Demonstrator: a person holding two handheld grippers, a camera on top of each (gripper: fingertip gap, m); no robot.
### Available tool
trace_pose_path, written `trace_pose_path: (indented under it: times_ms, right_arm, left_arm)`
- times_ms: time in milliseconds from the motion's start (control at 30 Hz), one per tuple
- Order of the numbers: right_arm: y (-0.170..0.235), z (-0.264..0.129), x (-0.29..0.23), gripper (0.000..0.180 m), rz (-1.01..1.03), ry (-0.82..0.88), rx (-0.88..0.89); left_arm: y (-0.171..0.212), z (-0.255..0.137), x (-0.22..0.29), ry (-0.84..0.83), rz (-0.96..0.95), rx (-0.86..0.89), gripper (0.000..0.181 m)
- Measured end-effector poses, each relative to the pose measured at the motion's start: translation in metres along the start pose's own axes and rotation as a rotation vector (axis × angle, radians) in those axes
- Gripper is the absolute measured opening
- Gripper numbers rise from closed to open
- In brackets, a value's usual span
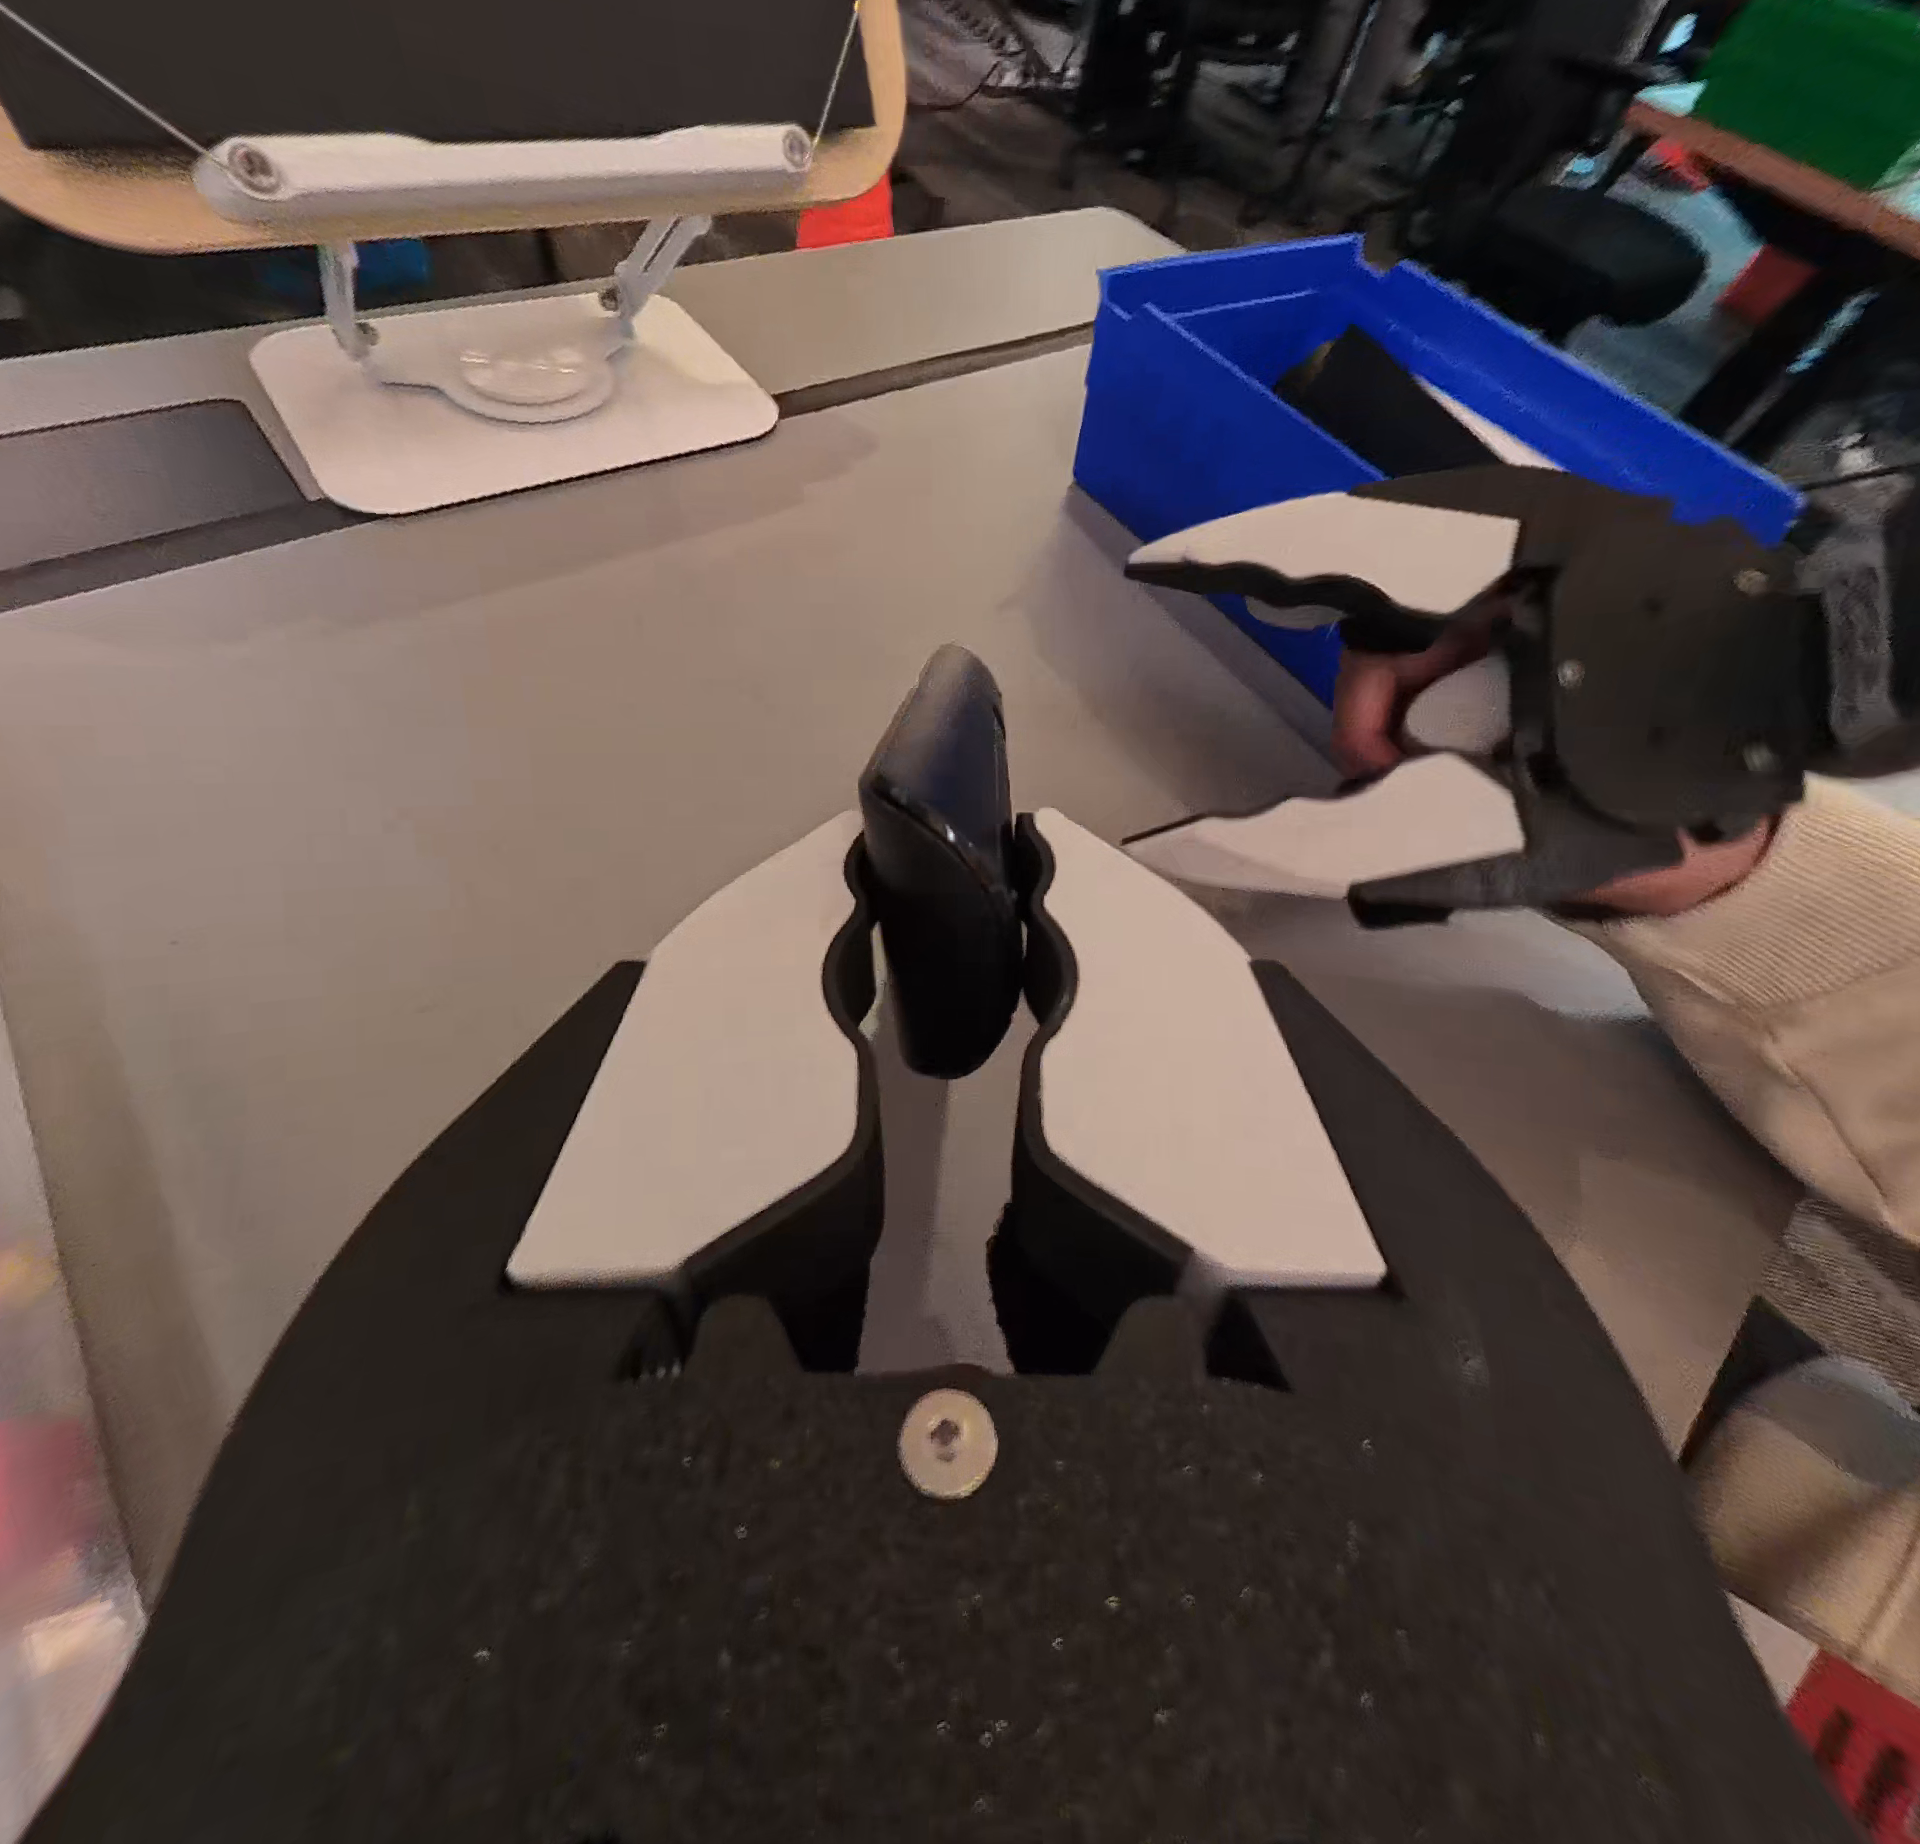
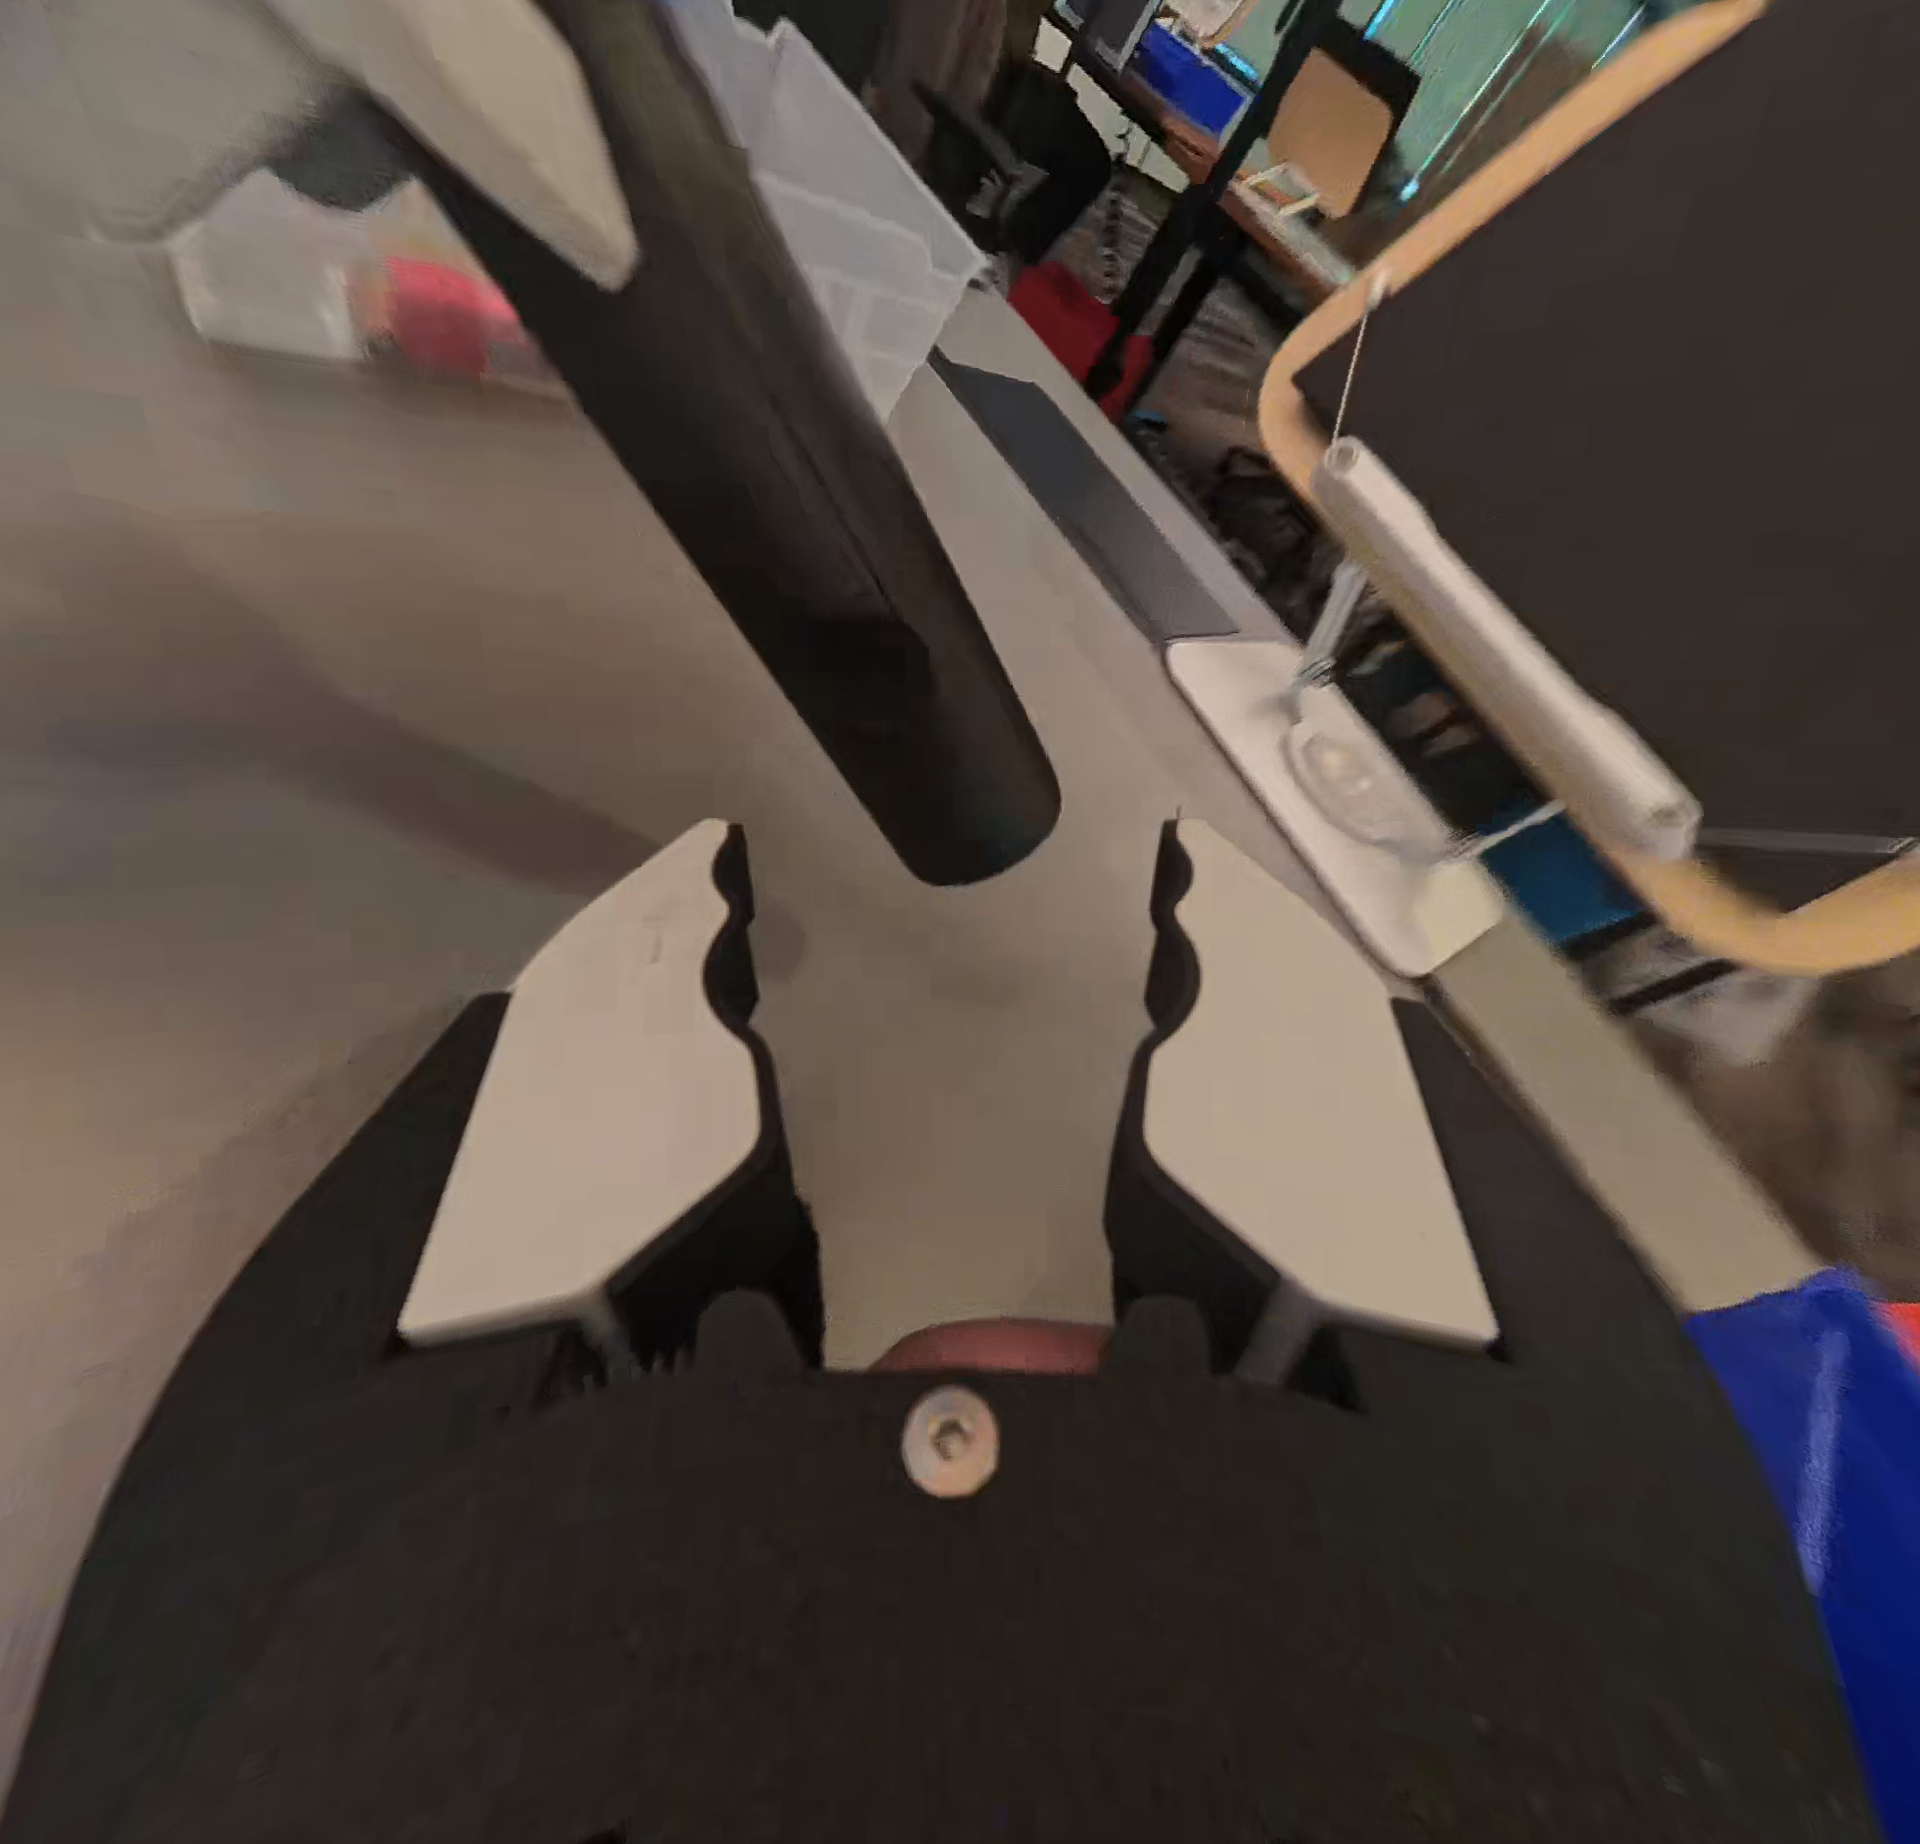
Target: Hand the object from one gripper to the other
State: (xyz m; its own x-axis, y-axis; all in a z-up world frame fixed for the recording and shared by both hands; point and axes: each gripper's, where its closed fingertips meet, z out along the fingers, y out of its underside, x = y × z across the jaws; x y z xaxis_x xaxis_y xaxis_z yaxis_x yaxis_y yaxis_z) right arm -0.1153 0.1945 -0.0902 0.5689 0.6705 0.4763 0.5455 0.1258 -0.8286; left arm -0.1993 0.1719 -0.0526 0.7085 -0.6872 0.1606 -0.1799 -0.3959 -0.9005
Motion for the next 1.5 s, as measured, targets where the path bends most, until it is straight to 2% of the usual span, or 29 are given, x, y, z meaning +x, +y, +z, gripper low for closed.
trace_pose_path:
  times_ms: [133, 333, 400, 600, 833, 900, 967, 1067, 1133, 1200, 1367, 1500]
  right_arm:
    - [-0.011, 0.009, -0.013, 0.066, -0.246, 0.115, -0.027]
    - [-0.002, 0.018, -0.023, 0.064, -0.374, 0.146, -0.096]
    - [-0.003, 0.017, -0.028, 0.047, -0.410, 0.141, -0.086]
    - [-0.004, 0.015, -0.032, 0.047, -0.378, 0.099, -0.076]
    - [-0.007, 0.009, -0.026, 0.046, -0.374, 0.128, -0.053]
    - [-0.004, 0.009, -0.020, 0.046, -0.345, 0.142, -0.059]
    - [-0.001, 0.007, -0.013, 0.046, -0.264, 0.136, -0.051]
    - [-0.002, 0.000, -0.002, 0.046, -0.073, 0.087, -0.003]
    - [-0.009, -0.005, -0.002, 0.046, 0.120, -0.009, 0.067]
    - [-0.019, -0.011, -0.008, 0.046, 0.338, -0.174, 0.147]
    - [-0.050, -0.029, -0.025, 0.046, 0.752, -0.540, 0.362]
    - [-0.073, -0.036, -0.048, 0.046, 0.830, -0.707, 0.428]
  left_arm:
    - [0.004, 0.008, 0.017, -0.034, 0.045, -0.015, 0.024]
    - [0.012, 0.013, 0.035, -0.016, 0.059, -0.053, 0.024]
    - [0.009, 0.011, 0.037, -0.021, 0.058, -0.033, 0.023]
    - [0.007, 0.009, 0.036, -0.003, 0.022, -0.024, 0.024]
    - [0.002, 0.007, 0.040, 0.045, -0.010, -0.003, 0.025]
    - [0.000, 0.005, 0.041, 0.063, -0.029, 0.006, 0.039]
    - [-0.005, -0.001, 0.043, 0.087, -0.026, 0.054, 0.049]
    - [-0.007, -0.014, 0.048, 0.172, -0.037, 0.152, 0.053]
    - [0.002, -0.021, 0.055, 0.271, -0.044, 0.224, 0.058]
    - [0.019, -0.022, 0.057, 0.343, -0.026, 0.257, 0.057]
    - [0.020, -0.023, 0.057, 0.514, -0.122, 0.229, 0.063]
    - [0.041, -0.012, 0.060, 0.571, -0.131, 0.087, 0.067]
